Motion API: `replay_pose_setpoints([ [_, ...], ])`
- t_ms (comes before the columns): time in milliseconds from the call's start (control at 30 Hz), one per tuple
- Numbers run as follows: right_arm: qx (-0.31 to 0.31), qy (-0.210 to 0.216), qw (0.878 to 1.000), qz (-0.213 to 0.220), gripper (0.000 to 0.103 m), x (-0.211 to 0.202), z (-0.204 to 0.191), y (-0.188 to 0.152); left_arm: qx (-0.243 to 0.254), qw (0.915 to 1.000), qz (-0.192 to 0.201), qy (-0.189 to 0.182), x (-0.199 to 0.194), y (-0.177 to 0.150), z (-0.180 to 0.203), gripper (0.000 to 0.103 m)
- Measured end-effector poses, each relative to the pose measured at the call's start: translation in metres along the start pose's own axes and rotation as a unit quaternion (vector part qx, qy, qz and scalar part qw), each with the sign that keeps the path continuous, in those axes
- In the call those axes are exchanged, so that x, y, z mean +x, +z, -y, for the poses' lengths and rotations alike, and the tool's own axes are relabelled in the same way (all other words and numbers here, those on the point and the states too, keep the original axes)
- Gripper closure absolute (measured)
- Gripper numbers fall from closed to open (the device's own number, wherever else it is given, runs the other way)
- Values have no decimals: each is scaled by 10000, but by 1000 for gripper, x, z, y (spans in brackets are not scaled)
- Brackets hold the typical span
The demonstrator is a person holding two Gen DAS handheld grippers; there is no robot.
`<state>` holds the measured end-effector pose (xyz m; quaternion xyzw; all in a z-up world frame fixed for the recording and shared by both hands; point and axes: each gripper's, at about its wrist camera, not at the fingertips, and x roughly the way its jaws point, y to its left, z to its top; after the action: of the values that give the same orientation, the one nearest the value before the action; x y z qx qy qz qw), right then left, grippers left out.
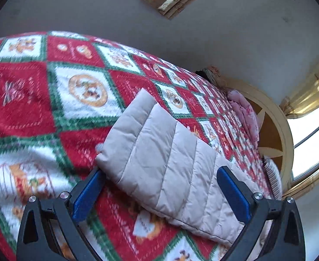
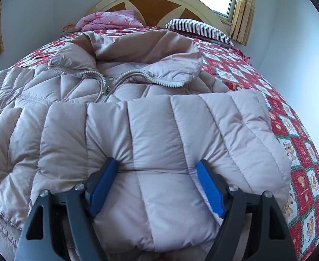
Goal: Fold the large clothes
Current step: 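Grasp the other sleeve cuff with the left gripper and lift it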
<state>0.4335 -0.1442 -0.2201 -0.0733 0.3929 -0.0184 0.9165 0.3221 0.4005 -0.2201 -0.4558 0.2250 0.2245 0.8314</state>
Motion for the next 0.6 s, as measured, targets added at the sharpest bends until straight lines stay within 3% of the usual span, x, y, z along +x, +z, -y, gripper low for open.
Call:
replay_pose_setpoints([
  [67,0,1,10000,-1,24,0,0,0,208,9996,112,143,3,1,2,10],
  [133,1,3,10000,-1,24,0,0,0,491,9980,164,364,10,2,5,38],
  [167,2,4,10000,-1,24,0,0,0,593,9975,105,364,11,5,1,78],
  [200,2,4,10000,-1,24,0,0,0,594,9979,-70,236,17,7,-3,95],
  [233,2,4,10000,-1,24,0,0,0,495,9986,-179,92,20,9,-6,95],
  [333,3,7,10000,0,24,0,0,0,752,9971,123,61,2,14,3,96],
  [600,17,34,10000,10,23,0,0,0,1390,9827,850,-879,-74,31,76,97],
])
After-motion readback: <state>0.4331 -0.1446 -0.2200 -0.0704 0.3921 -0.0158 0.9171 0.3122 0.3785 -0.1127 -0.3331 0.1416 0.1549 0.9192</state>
